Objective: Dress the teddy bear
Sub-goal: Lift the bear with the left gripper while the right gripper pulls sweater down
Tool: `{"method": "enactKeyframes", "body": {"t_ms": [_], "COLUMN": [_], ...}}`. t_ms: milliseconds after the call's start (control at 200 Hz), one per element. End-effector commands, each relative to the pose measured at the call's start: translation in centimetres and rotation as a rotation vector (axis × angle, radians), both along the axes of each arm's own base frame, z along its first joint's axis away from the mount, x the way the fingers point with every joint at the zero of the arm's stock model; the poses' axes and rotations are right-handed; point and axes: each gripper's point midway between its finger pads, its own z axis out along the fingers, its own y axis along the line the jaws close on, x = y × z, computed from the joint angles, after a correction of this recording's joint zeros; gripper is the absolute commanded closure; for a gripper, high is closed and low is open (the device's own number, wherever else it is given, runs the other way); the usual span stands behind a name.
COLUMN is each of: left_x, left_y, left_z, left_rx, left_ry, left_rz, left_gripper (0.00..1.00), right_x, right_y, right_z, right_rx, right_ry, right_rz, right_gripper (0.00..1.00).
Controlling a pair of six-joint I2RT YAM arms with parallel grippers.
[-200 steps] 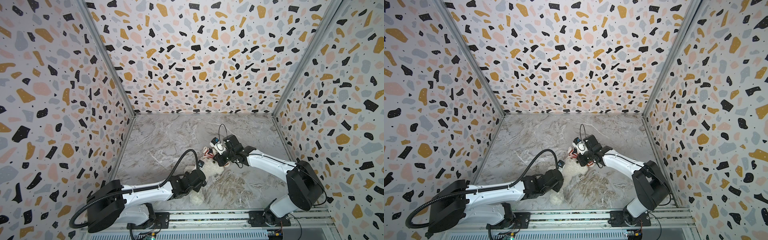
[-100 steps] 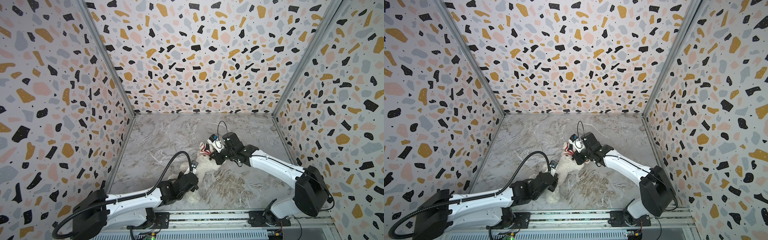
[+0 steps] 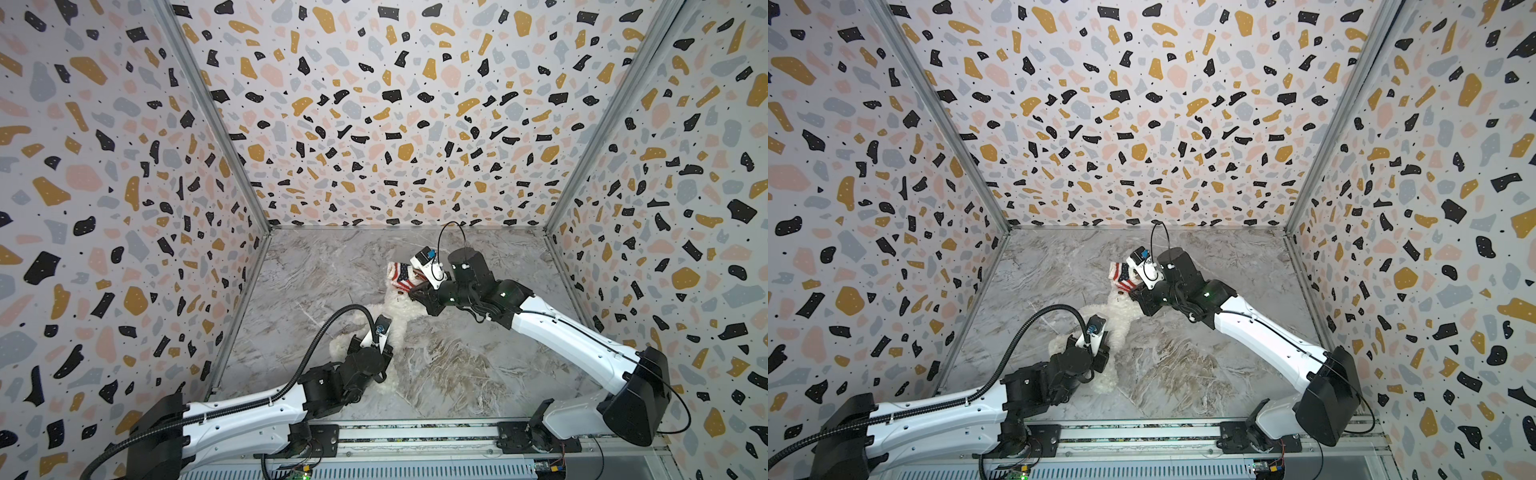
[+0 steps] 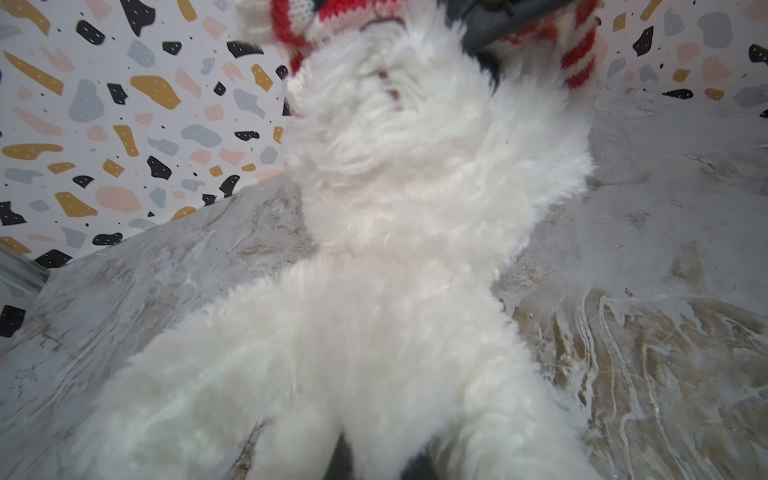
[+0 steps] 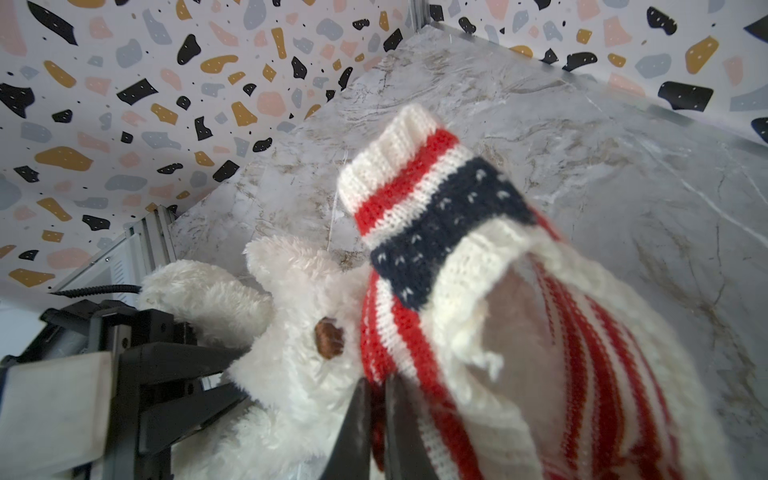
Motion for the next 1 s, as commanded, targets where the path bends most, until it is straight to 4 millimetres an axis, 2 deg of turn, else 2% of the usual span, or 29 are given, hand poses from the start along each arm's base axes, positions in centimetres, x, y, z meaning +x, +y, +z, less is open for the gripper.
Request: {"method": "enactKeyframes", "body": {"t_ms": [0, 395, 576, 686, 791, 911, 991], "left_x": [0.3, -0.3, -0.3, -0.4, -0.5, -0.7, -0.9], "left_y": [0.3, 2.1, 2.5, 3.0, 3.6, 4.2, 4.6], "left_z": [4.4, 7.9, 8.3, 8.4, 8.6, 8.7, 8.8], "left_rx": [-0.121, -0.185, -0.196, -0.208, -0.216, -0.206, -0.214], "left_ry": [-0.133, -0.275, -0.301, -0.312, -0.324, -0.335, -0.341], "left_rz": [0.027, 0.028, 0.041, 0.057, 0.068, 0.073, 0.073], "left_gripper": [1.0, 1.0, 1.0, 1.0, 1.0, 1.0, 1.0], "right_x": [-1.7, -4.0, -5.3, -6.7, -7.1, -6.3, -5.1], "right_y": [0.1, 1.5, 2.0, 2.2, 1.4, -0.1, -1.1], "right_z": [2.6, 7.7, 9.5, 11.9, 14.0, 16.1, 17.3], "right_rx": [0.014, 0.0, -0.003, 0.025, 0.041, 0.017, -0.013], "right_ry": [-0.005, -0.066, -0.102, -0.165, -0.208, -0.233, -0.229], "right_rz": [0.014, 0.012, 0.016, 0.029, 0.003, -0.068, -0.121], "right_gripper": [0.88, 0.83, 0.82, 0.82, 0.77, 0.72, 0.72]}}
